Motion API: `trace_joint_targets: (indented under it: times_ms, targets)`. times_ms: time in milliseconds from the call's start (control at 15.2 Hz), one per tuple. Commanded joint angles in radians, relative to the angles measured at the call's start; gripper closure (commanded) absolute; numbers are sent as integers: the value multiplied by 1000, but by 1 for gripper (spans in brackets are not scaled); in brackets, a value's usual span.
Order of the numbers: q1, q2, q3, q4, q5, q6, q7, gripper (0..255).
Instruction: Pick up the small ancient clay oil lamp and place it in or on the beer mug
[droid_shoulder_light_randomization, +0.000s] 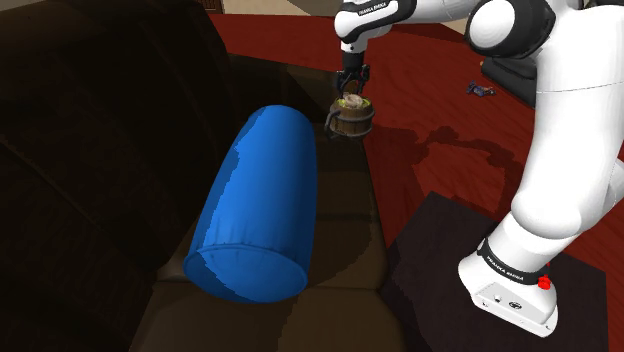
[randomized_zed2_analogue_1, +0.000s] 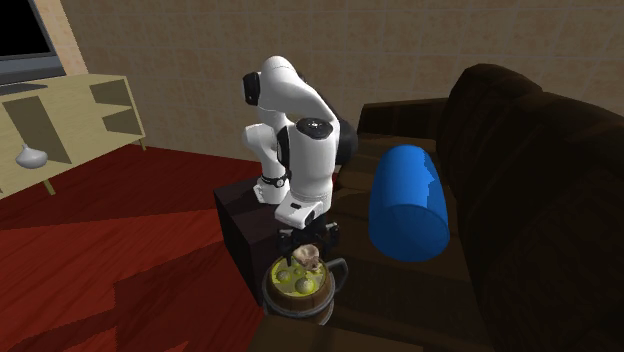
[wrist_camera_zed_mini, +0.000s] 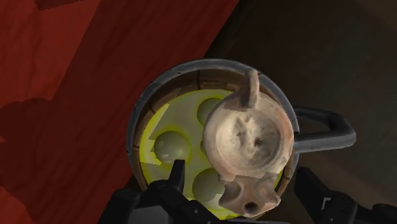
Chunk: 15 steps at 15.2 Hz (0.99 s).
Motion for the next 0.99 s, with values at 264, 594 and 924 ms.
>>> trace_joint_targets:
  times_ms: [264,594,924]
  targets:
    - [2,-12,1,46,0,-59,0,0]
    - [3,-15,1,102,1,-117,-1,0]
    - [3,-15,1,102,1,-117,-1,0]
